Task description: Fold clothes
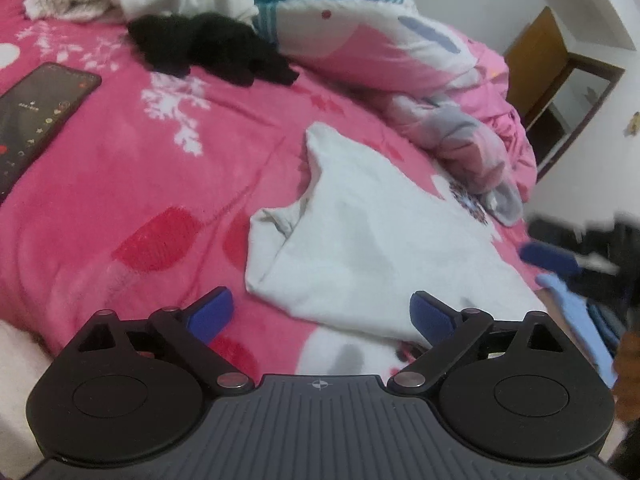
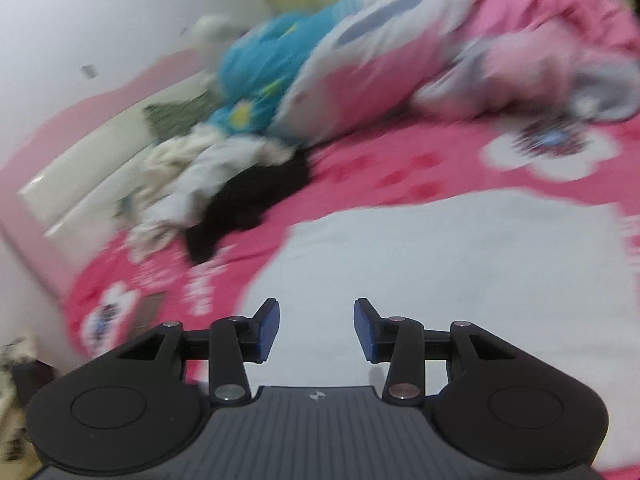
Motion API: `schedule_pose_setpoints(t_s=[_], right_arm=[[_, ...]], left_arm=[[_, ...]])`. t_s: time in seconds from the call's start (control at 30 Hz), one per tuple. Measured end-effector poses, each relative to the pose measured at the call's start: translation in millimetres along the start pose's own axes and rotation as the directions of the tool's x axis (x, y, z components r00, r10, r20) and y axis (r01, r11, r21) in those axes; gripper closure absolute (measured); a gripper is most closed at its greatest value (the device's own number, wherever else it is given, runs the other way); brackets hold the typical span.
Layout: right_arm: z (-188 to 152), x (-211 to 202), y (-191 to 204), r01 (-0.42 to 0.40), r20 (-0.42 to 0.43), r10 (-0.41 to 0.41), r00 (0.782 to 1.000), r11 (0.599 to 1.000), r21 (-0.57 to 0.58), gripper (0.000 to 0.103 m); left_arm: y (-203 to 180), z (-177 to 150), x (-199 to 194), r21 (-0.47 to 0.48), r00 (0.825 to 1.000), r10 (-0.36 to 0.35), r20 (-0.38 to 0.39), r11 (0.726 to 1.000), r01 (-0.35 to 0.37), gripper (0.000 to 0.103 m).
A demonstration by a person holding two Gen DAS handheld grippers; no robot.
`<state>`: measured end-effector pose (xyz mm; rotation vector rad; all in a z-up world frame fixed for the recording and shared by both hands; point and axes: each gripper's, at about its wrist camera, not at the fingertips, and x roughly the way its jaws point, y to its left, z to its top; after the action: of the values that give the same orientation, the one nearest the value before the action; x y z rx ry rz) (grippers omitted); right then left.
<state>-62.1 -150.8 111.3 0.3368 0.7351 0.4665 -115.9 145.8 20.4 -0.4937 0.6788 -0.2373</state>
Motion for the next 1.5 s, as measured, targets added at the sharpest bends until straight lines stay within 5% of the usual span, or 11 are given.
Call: schedule_pose_setpoints(t_s=[0.17, 0.33, 0.57, 0.8, 0.97, 1.27, 1.5], right_arm=[[25, 59, 27, 0.021, -0.133, -0.022, 0.991, 1.000, -0.005, 0.035], [42, 121, 55, 0.096, -0.242, -0.114, 0.963, 0.992, -0.087, 0.034], [55, 200, 78, 0.210, -0.363, -0.261, 0.895, 0.962, -0.174, 0.032], [47, 242, 85, 0.248, -0.421, -0.373, 0.827, 0.913, -0.324, 0.041], [50, 227, 80, 0.235, -0.364, -0.369, 0.855, 0.902, -0.362, 0.093], [87, 161, 40, 0.169, -0.262, -0.224, 0.939, 0.962, -0.214, 0.099], [115, 81, -20, 0.140, -0.121, -0.154, 0.981, 0.984, -0.113, 0.101]], left_arm=[[4, -1, 3, -0.011, 0.998, 0.015, 0.062, 1.000, -0.014, 0.024], [10, -3, 9, 0.003, 0.995, 0.027, 0.099, 1.000, -0.027, 0.053], [7, -13, 15, 0.098, 0.993, -0.021, 0.116, 0.995, 0.009, 0.092], [-9, -16, 12, 0.180, 0.981, -0.129, 0.143, 0.978, 0.102, 0.100], [-22, -11, 7, 0.192, 0.975, -0.170, 0.147, 0.971, 0.140, 0.100], [-65, 8, -2, 0.215, 0.948, -0.281, 0.150, 0.945, 0.246, 0.100], [-139, 11, 12, 0.299, 0.915, -0.394, 0.092, 0.887, 0.352, 0.100]])
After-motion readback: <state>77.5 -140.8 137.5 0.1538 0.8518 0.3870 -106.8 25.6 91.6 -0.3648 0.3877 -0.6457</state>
